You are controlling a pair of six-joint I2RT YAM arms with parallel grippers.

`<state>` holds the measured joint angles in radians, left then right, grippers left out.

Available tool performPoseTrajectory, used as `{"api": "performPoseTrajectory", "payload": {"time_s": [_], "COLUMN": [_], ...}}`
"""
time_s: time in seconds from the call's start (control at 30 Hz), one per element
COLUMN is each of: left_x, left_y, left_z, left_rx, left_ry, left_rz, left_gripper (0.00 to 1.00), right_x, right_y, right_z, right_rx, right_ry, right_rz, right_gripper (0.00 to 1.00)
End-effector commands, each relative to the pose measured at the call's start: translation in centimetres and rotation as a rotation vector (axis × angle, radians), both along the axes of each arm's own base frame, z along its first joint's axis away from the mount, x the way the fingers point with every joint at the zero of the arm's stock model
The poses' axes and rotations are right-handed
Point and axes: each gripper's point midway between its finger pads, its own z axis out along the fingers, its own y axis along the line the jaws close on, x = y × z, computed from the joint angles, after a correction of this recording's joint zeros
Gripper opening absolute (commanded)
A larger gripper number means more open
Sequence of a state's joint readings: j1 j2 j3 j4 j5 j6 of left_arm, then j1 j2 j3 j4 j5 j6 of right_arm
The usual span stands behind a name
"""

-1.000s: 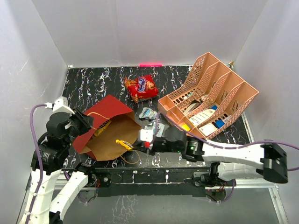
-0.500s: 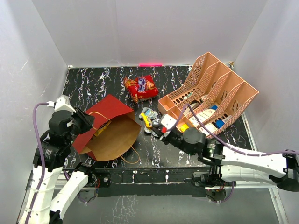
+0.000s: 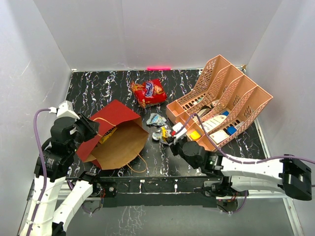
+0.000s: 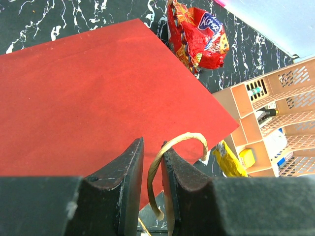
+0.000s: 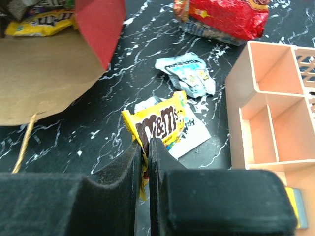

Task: Take the snacks out of the paper bag
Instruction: Place the snack at the center of the board.

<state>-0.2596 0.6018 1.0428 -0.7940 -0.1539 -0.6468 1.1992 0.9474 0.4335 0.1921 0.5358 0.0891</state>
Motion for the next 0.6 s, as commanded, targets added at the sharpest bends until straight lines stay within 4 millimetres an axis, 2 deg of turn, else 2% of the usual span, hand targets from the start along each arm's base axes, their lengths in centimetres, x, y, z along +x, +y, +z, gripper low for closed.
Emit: {"api": "performPoseTrajectory", "payload": {"time_s": [0.0, 0.23, 0.3, 0.33, 0.37, 0.57], "left_x": [-0.2, -0.9, -1.0, -1.1, -1.1, -1.5], "left_y": [0.2, 0.6, 0.7, 0.8, 0.8, 0.9], "left_z": [0.8, 1.5, 1.6, 1.6, 1.6, 2.1], "left_rx": [0.006, 0.01, 0.012, 0.013, 0.013, 0.016], "left_ry": [-0.016, -0.028, -0.031, -0.031, -0.032, -0.038], "left_rz": [0.002, 0.012, 0.018, 0.018, 0.018, 0.014], "left_gripper": [0.2, 0.2, 0.21, 0.21, 0.21, 0.21], "right_x": [3.5, 9.9, 11.9, 12.6, 13.5, 17.6], "right_y": [1.2, 3.0, 3.9, 4.5, 5.1, 7.1], "right_z": [4.1, 5.1, 4.6, 5.2, 4.2, 2.5], "right_rx": [0.184, 0.137, 0.094, 0.088, 0.041, -0.127], "right_ry": [-0.051, -0.091, -0.099, -0.114, -0.116, -0.137], "right_rz": [-0.081, -0.046, -0.037, -0.028, -0.019, -0.057], "right_gripper": [0.07, 0.07, 0.07, 0.07, 0.07, 0.07]}}
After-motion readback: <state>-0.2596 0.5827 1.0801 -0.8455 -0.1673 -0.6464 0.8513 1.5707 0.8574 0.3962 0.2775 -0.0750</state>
